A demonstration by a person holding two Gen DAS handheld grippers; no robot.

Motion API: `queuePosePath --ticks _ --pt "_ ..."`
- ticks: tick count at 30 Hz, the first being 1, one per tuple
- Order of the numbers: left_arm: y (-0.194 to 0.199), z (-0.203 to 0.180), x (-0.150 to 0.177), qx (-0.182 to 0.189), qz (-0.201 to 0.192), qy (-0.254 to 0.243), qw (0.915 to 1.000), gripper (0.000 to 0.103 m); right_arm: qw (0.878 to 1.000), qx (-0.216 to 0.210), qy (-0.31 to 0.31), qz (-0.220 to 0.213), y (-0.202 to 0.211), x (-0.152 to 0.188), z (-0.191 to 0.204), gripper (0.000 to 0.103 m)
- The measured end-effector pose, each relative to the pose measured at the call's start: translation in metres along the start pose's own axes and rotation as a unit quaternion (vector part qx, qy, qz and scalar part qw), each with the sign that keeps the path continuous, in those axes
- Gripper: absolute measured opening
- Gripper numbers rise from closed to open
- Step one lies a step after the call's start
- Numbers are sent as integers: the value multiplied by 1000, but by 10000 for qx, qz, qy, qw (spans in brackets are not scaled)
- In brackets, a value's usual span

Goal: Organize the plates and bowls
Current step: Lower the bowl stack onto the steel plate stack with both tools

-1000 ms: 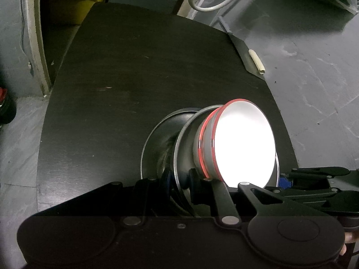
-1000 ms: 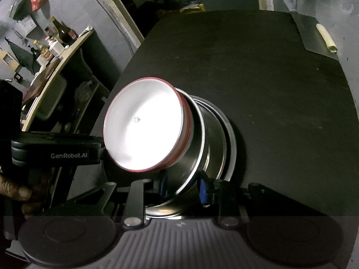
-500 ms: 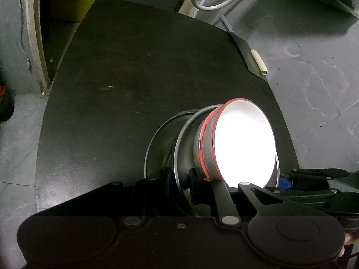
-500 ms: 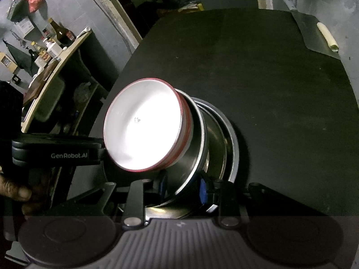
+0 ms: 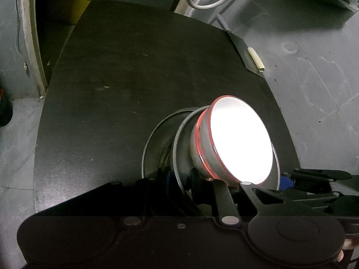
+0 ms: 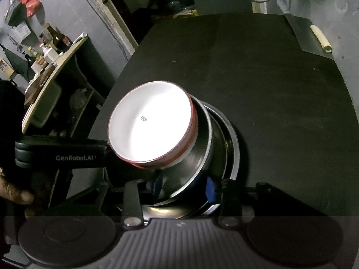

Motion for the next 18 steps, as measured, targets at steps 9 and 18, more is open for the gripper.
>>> queuePosePath --ticks 9,18 --pt "-1 -10 -1 -193 12 -210 9996 20 9998 166 -32 -78 2 5 4 49" --pt "-4 -18 -2 -364 -16 -485 9982 22 9990 395 -101 -207 3 10 6 48"
Point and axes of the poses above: each gripper's, at about its wrist camera, not at the fingertips, and y roughly against the way its jaws point, z to its left, x to its underside, the point moved 6 cm from there along -y, roughly the way its jaws point, and after that the axes turned 5 degrees about z, right-handed, at the moved point
